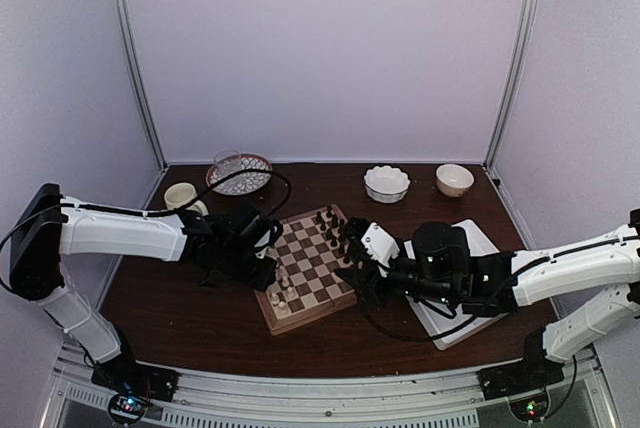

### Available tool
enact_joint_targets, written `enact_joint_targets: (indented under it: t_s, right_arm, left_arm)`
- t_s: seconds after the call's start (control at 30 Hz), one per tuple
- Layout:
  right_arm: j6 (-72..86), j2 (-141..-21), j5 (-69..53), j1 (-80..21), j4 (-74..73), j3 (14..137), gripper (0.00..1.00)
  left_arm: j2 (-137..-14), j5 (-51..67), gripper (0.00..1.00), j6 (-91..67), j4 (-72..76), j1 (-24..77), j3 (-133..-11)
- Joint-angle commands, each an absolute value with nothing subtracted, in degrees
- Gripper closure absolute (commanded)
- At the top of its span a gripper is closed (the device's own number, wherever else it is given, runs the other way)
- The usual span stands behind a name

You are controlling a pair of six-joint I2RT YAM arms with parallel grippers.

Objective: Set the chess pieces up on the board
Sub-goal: Place the bishop on f1.

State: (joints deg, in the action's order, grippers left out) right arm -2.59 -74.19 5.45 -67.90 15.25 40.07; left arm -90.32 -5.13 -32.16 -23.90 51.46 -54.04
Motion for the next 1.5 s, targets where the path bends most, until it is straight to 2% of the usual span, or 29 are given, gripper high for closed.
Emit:
enact_joint_targets:
  t_s: [0.0,0.97,1.33,1.47]
  right_arm:
    - [-1.93,-73.82,6.35,-68.12,16.28,39.90,0.53]
    - [-1.85,-73.85,6.46,-68.11,16.21,39.93,0.53]
    - [-1.50,-72.90,7.58,-68.07,16.29,39.42,0.53]
    - [-0.78,-70.89,11.63,-68.10,15.10,38.96,0.53]
  left_arm:
    - [-90.96,-4.71,0.80,-31.46,-23.38,51.04,-55.46]
    - [-87.66,-3.25,0.77,-31.38,-25.88,51.06,-56.16]
    - [-81.88,-3.43,0.76,-31.64,-29.66,51.06,-56.47]
    - [-78.13,-2.31,0.76,-31.45,-31.35,51.07,-56.25]
